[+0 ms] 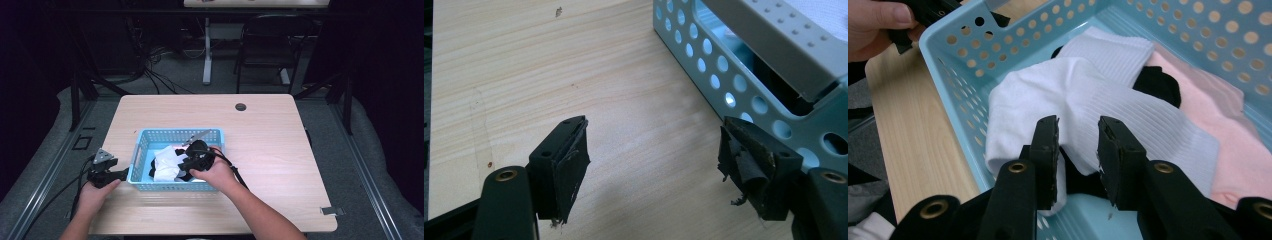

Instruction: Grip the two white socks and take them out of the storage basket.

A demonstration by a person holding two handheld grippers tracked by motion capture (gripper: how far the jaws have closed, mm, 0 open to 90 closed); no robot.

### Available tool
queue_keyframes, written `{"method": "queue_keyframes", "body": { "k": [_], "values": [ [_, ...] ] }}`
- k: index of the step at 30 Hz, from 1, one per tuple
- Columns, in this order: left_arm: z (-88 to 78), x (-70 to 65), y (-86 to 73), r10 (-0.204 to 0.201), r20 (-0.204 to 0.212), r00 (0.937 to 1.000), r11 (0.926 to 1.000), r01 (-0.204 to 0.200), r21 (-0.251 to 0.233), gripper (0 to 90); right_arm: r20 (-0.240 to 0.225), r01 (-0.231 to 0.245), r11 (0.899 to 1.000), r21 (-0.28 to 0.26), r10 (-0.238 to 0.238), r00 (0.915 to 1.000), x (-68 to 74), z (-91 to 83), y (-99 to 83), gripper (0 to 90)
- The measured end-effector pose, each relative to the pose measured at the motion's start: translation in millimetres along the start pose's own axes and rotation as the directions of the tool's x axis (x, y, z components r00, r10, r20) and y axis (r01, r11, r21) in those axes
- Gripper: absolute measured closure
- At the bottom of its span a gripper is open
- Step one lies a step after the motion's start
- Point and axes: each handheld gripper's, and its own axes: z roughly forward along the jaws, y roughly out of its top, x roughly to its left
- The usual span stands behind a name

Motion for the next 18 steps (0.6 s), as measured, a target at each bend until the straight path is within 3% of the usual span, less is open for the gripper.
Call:
{"method": "queue_keyframes", "body": {
  "k": [11, 15, 18],
  "values": [
    [-0.2, 0.1, 0.2, -0.004, -0.001, 1.0000, 1.0000, 0.004, -0.004, 28.0, -0.019, 0.015, 0.999, 0.039, -0.014, 0.9997, 5.8, 18.6, 4.7, 73.0],
    [-0.2, 0.1, 0.2, -0.005, 0.000, 1.0000, 1.0000, 0.005, -0.004, 28.0, -0.024, 0.012, 0.999, 0.049, -0.011, 0.9997, 6.6, 22.5, 5.5, 78.5],
    [-0.2, 0.2, 0.2, -0.005, 0.000, 1.0000, 1.0000, 0.005, -0.005, 28.0, -0.031, 0.007, 0.998, 0.065, -0.005, 0.9995, 6.8, 24.2, 5.0, 87.4]
  ]
}}
